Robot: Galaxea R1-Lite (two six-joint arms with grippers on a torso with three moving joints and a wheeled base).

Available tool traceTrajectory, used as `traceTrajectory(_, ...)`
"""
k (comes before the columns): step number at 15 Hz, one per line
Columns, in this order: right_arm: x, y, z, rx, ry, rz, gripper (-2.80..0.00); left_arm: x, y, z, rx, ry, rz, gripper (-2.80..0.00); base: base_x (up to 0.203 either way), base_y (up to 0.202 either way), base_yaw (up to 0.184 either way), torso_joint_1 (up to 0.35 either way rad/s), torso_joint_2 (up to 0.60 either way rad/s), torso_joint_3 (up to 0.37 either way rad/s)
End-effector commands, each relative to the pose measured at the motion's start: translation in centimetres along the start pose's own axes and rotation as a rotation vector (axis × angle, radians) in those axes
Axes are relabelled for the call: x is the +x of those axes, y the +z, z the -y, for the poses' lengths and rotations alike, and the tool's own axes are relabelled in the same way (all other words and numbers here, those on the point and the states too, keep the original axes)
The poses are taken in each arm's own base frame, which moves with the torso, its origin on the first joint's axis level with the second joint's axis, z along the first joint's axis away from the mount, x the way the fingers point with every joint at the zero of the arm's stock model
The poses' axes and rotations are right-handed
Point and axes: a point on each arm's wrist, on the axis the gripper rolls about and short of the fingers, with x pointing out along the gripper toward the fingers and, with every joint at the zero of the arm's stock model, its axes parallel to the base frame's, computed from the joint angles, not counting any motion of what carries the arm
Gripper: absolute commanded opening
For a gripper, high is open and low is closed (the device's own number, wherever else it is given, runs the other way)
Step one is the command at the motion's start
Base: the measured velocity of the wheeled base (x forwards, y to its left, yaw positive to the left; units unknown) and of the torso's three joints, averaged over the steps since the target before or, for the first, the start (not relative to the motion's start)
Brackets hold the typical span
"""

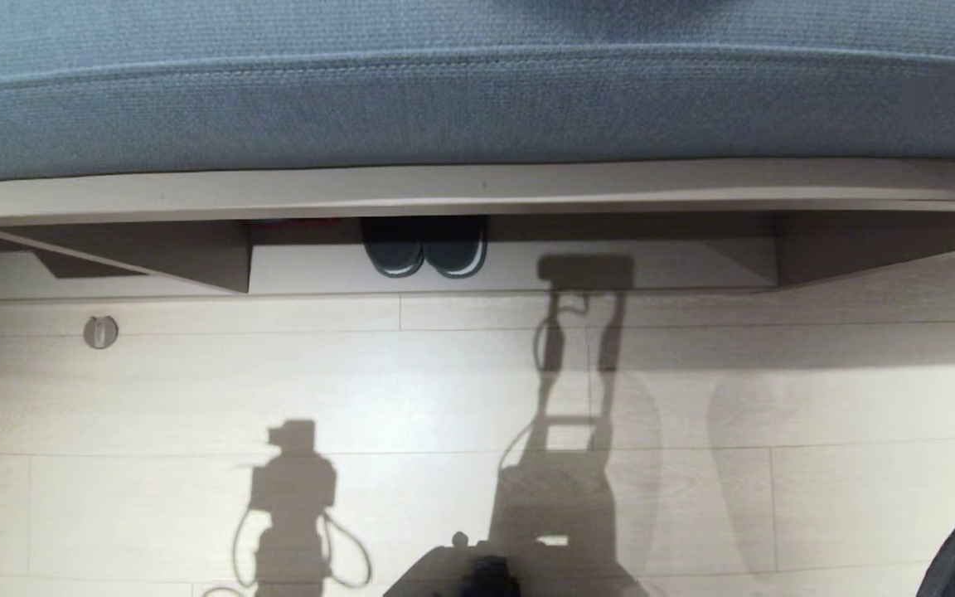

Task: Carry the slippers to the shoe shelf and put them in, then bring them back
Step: Place the slippers into the shoe cabinet

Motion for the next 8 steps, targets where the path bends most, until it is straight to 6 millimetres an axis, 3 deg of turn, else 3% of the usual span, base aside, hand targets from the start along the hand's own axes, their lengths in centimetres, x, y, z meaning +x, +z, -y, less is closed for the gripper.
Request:
traceTrajectory(1, 0.00, 0.00, 0.00, 0.000, 0.000, 0.001, -2.80, 0.01, 0.00, 0.00, -0.001, 0.000, -0.002, -2.80, 0.000, 0.000, 0.000, -0.002, 0.00, -0.206)
traceTrajectory(8, 0.00, -0.01, 0.02, 0.016, -0.011, -0.001, -2.80, 0.01, 0.00, 0.00, 0.001, 0.000, -0.002, -2.80, 0.000, 0.000, 0.000, 0.002, 0.00, -0.196)
